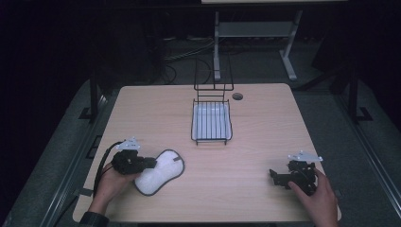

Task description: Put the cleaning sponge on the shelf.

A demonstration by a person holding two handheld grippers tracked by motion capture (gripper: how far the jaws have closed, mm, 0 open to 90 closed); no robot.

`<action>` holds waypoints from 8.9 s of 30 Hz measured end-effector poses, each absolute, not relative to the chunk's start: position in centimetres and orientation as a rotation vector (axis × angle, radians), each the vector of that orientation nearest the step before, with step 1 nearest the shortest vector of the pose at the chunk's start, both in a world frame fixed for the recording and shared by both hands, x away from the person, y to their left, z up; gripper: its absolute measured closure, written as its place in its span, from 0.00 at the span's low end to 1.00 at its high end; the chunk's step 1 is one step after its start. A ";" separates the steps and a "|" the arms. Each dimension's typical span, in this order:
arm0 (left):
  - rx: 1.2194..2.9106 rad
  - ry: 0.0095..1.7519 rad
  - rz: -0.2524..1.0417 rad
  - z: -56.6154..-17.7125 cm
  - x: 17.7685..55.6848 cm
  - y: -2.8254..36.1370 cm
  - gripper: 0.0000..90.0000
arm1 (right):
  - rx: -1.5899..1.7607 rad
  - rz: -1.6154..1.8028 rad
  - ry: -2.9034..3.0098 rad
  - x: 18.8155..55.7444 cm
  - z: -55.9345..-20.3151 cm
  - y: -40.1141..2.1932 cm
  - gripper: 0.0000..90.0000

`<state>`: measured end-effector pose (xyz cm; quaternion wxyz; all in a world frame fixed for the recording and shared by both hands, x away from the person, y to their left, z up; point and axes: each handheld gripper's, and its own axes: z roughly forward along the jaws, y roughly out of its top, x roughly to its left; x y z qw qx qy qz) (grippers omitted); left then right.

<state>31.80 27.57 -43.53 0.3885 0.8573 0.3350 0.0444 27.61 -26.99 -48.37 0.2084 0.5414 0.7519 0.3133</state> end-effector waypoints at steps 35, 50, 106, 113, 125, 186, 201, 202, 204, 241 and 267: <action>2.043 0.821 0.120 -40.6 30.7 28.1 0.95 | 1.505 0.872 2.092 27.6 -48.4 -27.0 0.00; 2.003 0.785 0.145 -38.8 31.8 27.0 0.95 | 1.506 0.872 2.092 27.6 -48.4 -27.0 0.00; 1.935 0.750 0.183 -37.2 40.0 20.5 0.95 | 1.507 0.872 2.092 27.6 -48.4 -27.0 0.00; 1.918 0.749 0.181 -37.2 41.4 19.5 0.95 | 1.506 0.872 2.092 27.6 -48.4 -27.0 0.00; 1.917 0.756 0.173 -37.1 43.8 17.5 0.95 | 1.506 0.871 2.092 27.6 -48.4 -27.0 0.00; 1.938 0.909 0.227 -40.5 50.0 13.4 0.87 | 1.506 0.872 2.092 27.6 -48.4 -27.0 0.00; 1.957 0.894 0.244 -40.5 49.2 13.7 0.82 | 1.506 0.872 2.092 27.6 -48.4 -27.0 0.00; 1.959 0.886 0.234 -40.5 49.0 13.8 0.85 | 1.506 0.872 2.092 27.6 -48.4 -27.0 0.00; 1.963 0.873 0.226 -40.6 48.7 14.0 0.92 | 1.507 0.872 2.092 27.6 -48.4 -27.0 0.00; 2.126 0.905 0.331 -39.9 40.3 20.1 0.33 | 1.507 0.872 2.092 27.6 -48.4 -27.0 0.00; 2.148 0.953 0.411 -42.0 30.8 25.8 0.21 | 1.506 0.872 2.092 27.6 -48.4 -27.0 0.00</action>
